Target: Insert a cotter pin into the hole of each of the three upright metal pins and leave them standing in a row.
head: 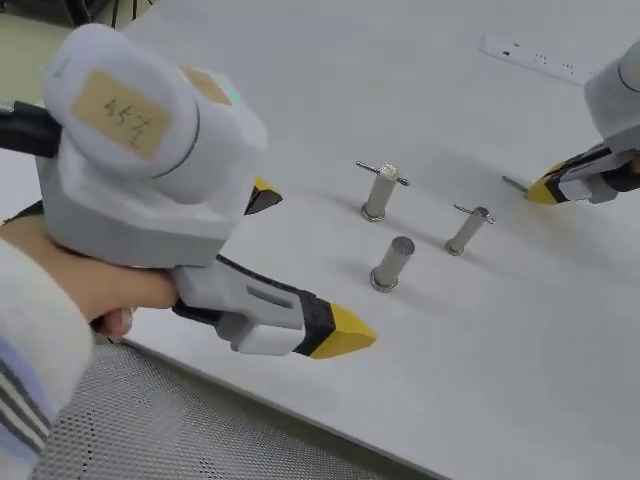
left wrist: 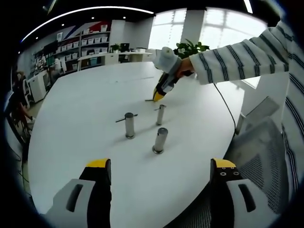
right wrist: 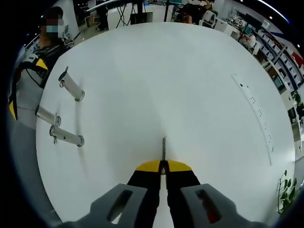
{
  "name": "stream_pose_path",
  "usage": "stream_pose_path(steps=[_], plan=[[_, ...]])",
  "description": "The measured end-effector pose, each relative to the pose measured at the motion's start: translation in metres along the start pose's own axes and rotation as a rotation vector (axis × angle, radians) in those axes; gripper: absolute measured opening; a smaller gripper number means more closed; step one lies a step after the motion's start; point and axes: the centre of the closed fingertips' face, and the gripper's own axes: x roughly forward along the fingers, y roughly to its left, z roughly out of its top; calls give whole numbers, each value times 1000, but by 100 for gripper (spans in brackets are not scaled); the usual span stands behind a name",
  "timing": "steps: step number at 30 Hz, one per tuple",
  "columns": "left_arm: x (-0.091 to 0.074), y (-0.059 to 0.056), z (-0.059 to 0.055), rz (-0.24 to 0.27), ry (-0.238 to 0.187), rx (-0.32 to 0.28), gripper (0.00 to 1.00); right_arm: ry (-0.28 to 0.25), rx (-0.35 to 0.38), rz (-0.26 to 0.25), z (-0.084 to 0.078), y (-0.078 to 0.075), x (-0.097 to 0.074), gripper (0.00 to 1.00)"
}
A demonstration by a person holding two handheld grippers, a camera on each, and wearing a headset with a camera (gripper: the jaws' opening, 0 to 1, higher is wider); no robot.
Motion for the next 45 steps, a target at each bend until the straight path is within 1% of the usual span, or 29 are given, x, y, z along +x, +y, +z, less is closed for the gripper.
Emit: stream_pose_path(steps=[3, 4, 10, 16, 18, 19, 21, 22, 23, 25, 26, 28, 30, 31, 33, 34, 36, 38, 39, 40, 43, 45], plan=[[0, 0, -1, -1, 7, -4, 82, 9, -14, -5, 1, -1, 0, 0], [0, 0, -1, 0, 6, -5, 82, 11, -29, -4, 1, -1, 0, 0], [-2, 1, -2, 11, 9, -5, 82, 22, -49, -2, 0, 0, -1, 0], [-3, 0, -1, 11, -5, -21, 82, 11, -77, -7, 1, 0, -10, 0], [-3, 0, 1, 12, -9, -21, 82, -12, -94, -17, 5, 6, -21, 0], [-3, -1, 1, 12, -9, -22, 82, -15, -98, -17, 5, 7, -22, 0], [-4, -1, 2, 13, -12, -22, 82, -25, -118, -21, 5, 22, -35, 0], [-4, -2, 3, 13, -17, -21, 82, -35, -142, -31, 6, 21, -38, 0], [-5, -2, 4, 13, -21, -23, 82, -40, -149, -35, 6, 21, -40, 0], [-5, -4, 7, 6, -38, -32, 82, -58, -178, -43, 6, 26, -48, 0], [-5, -5, 10, -1, -57, -44, 81, -63, -207, -49, 6, 29, -53, 0], [-5, -9, 17, -15, -88, -62, 81, -68, -234, -59, 5, 33, -60, 0], [-6, -10, 21, -27, -103, -80, 80, -78, -260, -67, 4, 37, -68, 0], [-5, -12, 23, -29, -104, -83, 79, -84, -273, -74, 4, 39, -73, 0], [-4, -13, 25, -32, -104, -82, 78, -82, -290, -90, 2, 44, -78, 0], [-4, -13, 25, -34, -102, -81, 78, -78, -309, -106, 1, 42, -80, 0], [-3, -13, 24, -41, -90, -80, 76, -79, -323, -113, -1, 45, -85, 0], [-3, -13, 25, -47, -87, -83, 73, -92, -337, -119, -2, 52, -91, 0], [-3, -13, 26, -52, -92, -84, 71, -95, -350, -124, -3, 57, -94, 0], [-2, -14, 28, -60, -102, -87, 69, -97, -362, -128, -3, 57, -95, 0], [-1, -18, 36, -83, -136, -124, 67, -113, -390, -133, 0, 62, -100, 0], [-1, -18, 40, -96, -151, -144, 66, -149, -396, -121, 5, 72, -104, 0]])
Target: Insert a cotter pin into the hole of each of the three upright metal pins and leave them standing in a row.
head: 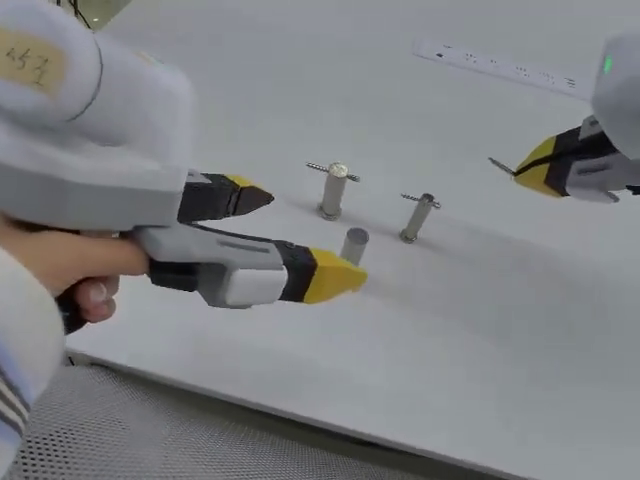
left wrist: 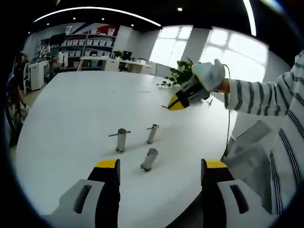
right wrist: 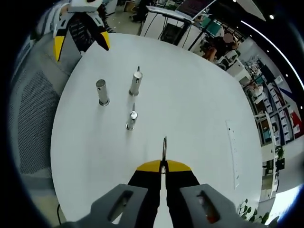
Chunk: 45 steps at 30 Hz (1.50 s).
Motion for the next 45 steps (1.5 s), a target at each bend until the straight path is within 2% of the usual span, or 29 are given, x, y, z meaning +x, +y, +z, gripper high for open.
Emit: stream_pose_path(steps=[9, 12, 15, 18, 23, 27, 30, 34, 36, 40, 45], plan=[[10, -2, 5, -41, -7, -66, 60, -110, -43, 4, 40, 24, -13, 0], [12, -6, 14, -75, -54, -138, 55, -140, -69, 8, 54, 32, -17, 0], [13, -6, 19, -87, -69, -166, 52, -168, -95, -10, 66, 36, -20, 0], [14, -5, 26, -99, -103, -203, 48, -198, -116, -13, 78, 42, -23, 0], [13, -5, 37, -127, -149, -265, 40, -240, -152, -1, 97, 55, -26, 0], [14, -8, 39, -143, -146, -273, 34, -271, -193, -5, 112, 64, -28, 0], [14, -11, 42, -161, -152, -271, 27, -290, -208, 8, 121, 72, -29, 0], [17, -13, 42, -159, -150, -276, 22, -312, -229, 28, 131, 81, -29, 0], [17, -14, 42, -162, -148, -276, 18, -315, -230, 50, 134, 85, -29, 0], [17, -18, 38, -177, -133, -276, 11, -320, -237, 60, 137, 88, -28, 0], [17, -18, 38, -178, -135, -291, 7, -327, -247, 72, 141, 93, -29, 0]])
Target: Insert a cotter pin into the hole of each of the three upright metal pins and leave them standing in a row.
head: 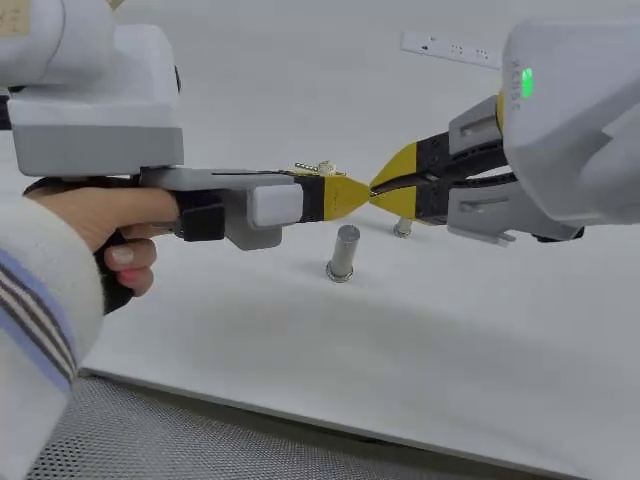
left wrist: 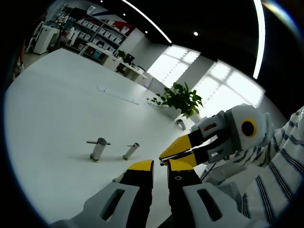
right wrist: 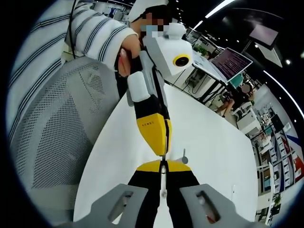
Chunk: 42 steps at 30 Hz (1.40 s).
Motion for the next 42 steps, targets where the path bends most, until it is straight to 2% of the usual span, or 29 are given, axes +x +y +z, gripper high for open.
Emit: stream_pose_path(steps=[8, 16, 22, 25, 27, 31, 39, 42], plan=[[0, -2, 1, -17, -3, -22, 0, -5, -8, 3, 4, 2, -1, 0], [1, -3, -2, -21, 9, -24, 0, -8, -5, 3, 6, 3, -2, 0], [0, -2, -3, -29, 16, -48, 0, -10, -2, 2, 9, 4, -3, 0], [-2, -3, -5, -37, 37, -17, 0, -16, 2, 7, 11, 7, -3, 0], [-2, -3, -5, -27, 41, -19, 0, -16, 0, 2, 11, 7, -3, 0], [-1, -6, -7, -17, 52, 54, 0, -16, 13, -5, 9, 7, -4, 0], [0, -7, -12, -6, 86, 95, 0, -25, 55, -2, 5, 13, -4, 0], [-1, -1, -18, 17, 128, 147, 0, -28, 95, -2, 3, 14, -5, 3]])
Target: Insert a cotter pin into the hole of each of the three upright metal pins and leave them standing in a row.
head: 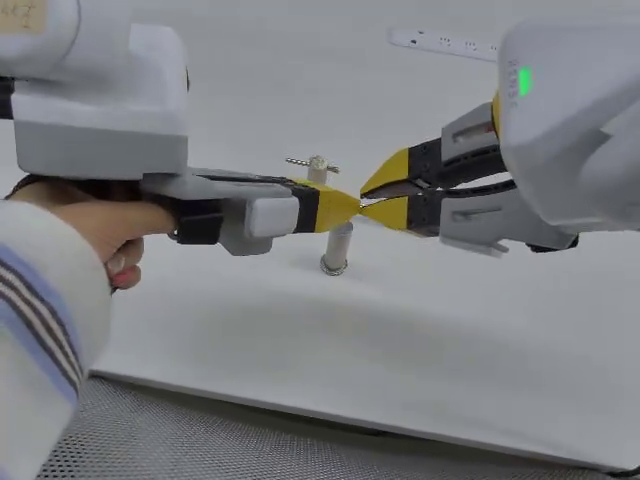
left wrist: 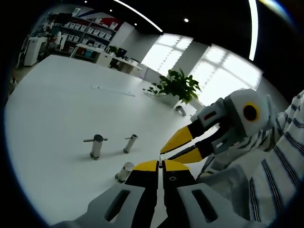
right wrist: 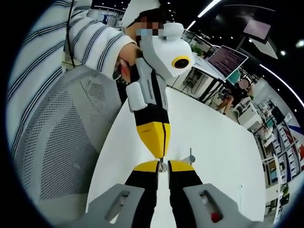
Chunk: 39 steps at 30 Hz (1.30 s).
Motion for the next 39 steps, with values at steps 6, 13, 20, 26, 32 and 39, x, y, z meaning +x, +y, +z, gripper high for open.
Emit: stream_pose_path(steps=[6, 13, 20, 26, 32, 39], plan=[[-2, -2, 0, -11, 17, 146, 0, 6, 92, 26, -12, 5, -1, 10], [-2, -16, 2, -63, 26, 251, 0, -27, 201, 44, -16, 7, 1, 11], [-1, -21, -2, -93, 60, 312, 0, -30, 216, 38, -17, 7, -2, 10], [2, -21, -6, -102, 106, 389, 0, -36, 225, 51, -16, 11, -4, 8], [5, -23, -11, -122, 155, 520, 0, -32, 217, 81, -18, 17, -5, 5], [7, -26, -18, -156, 207, 645, 0, -37, 216, 121, -20, 25, -5, 1]])
